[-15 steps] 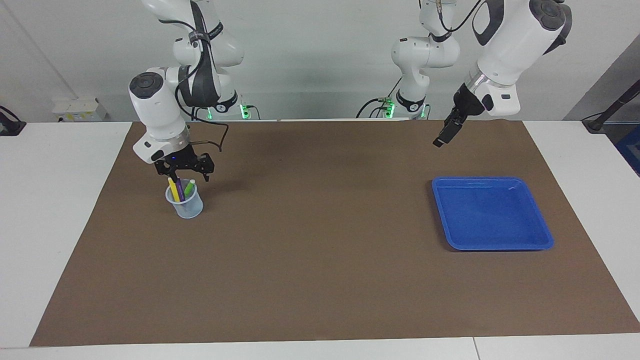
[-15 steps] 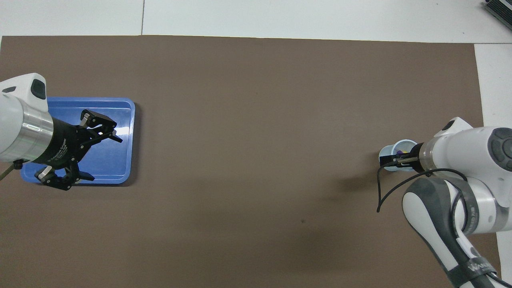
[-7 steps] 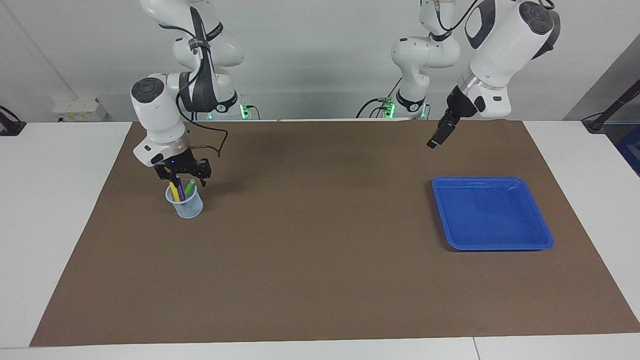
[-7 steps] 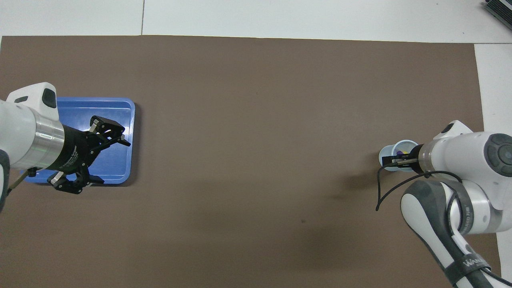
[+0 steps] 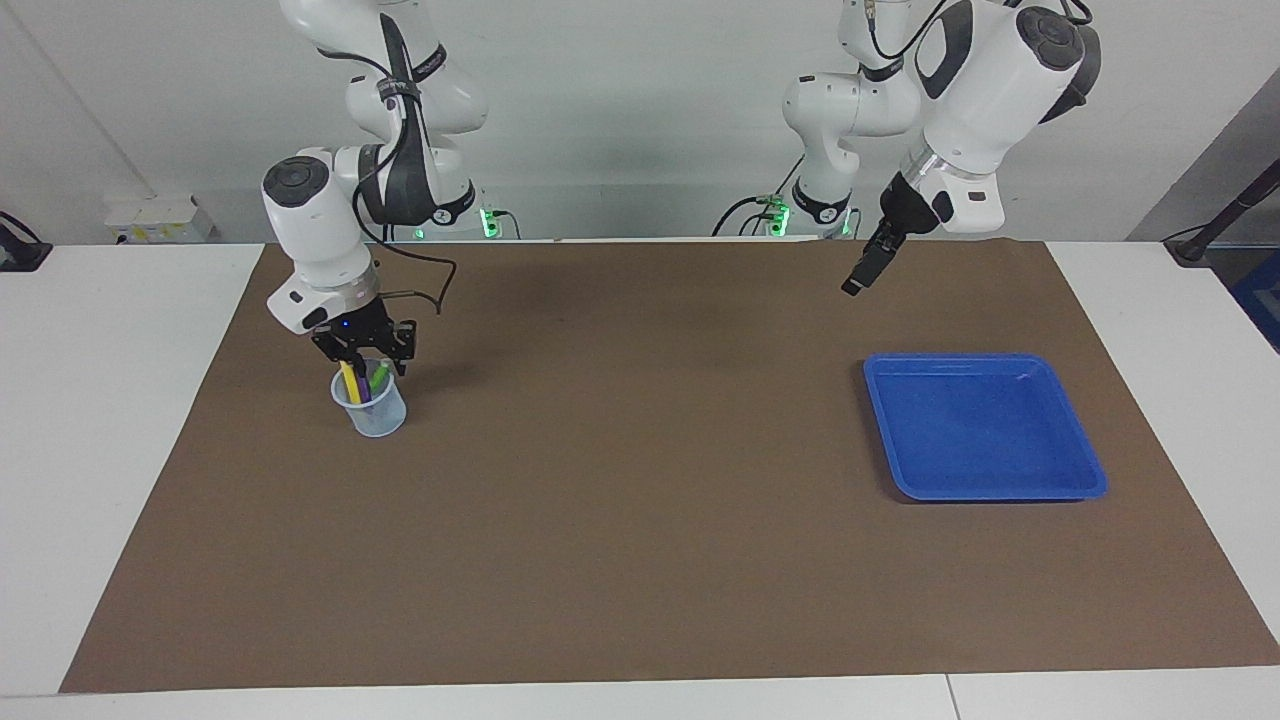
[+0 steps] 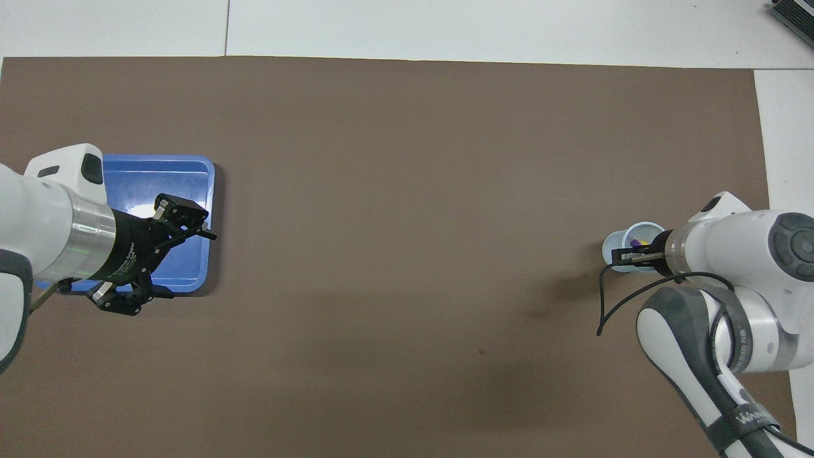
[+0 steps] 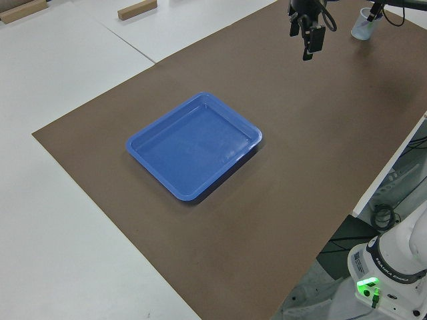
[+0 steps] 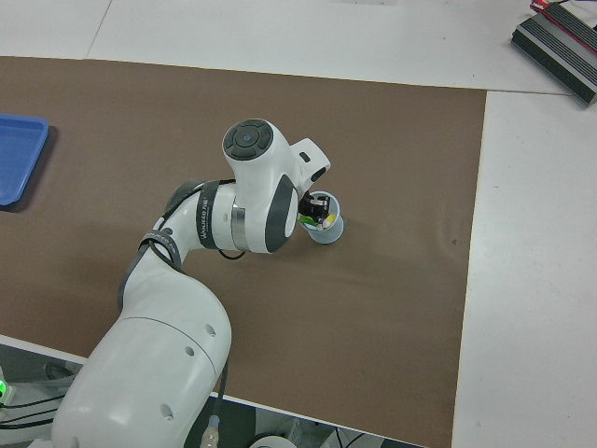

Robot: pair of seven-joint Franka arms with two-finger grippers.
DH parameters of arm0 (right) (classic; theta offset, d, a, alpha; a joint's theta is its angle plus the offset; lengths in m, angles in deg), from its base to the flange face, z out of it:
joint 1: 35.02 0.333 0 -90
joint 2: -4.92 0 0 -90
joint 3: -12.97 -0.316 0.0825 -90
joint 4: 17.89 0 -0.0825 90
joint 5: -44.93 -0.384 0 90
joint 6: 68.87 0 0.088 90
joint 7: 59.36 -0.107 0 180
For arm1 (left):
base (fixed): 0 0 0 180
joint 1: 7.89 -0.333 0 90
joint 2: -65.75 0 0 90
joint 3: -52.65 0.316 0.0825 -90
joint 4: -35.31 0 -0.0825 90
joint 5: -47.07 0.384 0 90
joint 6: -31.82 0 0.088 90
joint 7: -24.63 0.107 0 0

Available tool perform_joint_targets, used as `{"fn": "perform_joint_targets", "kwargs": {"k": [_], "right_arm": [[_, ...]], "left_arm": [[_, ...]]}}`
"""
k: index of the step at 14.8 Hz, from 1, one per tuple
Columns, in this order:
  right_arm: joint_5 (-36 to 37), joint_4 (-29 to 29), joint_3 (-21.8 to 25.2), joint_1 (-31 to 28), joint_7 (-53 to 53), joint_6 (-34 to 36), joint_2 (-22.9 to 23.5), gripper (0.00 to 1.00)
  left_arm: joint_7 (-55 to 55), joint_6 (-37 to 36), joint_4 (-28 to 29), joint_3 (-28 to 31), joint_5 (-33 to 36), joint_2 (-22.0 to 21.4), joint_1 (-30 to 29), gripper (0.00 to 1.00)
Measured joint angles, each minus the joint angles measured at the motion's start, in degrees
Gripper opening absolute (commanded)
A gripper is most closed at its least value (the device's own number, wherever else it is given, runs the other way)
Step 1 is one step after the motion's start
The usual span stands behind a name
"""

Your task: Right arm passes pens to left for tray arrangement

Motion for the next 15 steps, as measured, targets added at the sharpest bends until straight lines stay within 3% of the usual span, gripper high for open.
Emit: {"fn": "perform_joint_targets", "kwargs": {"k": [7,9,12,15], "right_arm": [[0.06,0.36,-0.03,-0.04,0.0,0.4,-0.31,0.15],[0.59,1.17,0.0,-0.22,0.0,1.57,-0.49,0.13],[0.72,2.6,0.0,-0.42,0.0,3.38,-0.56,0.0],[0.72,2.8,0.0,-0.43,0.0,4.14,-0.53,0.0]], "left_arm": [[0.0,0.23,0.13,-0.01,-0.03,-0.06,0.17,1.0],[0.0,0.25,0.14,-0.01,-0.03,-0.06,0.19,1.0],[-0.13,0.26,0.14,-0.02,-0.03,-0.06,0.32,1.0],[-0.28,0.28,0.15,-0.01,-0.04,-0.06,0.71,1.0]]}}
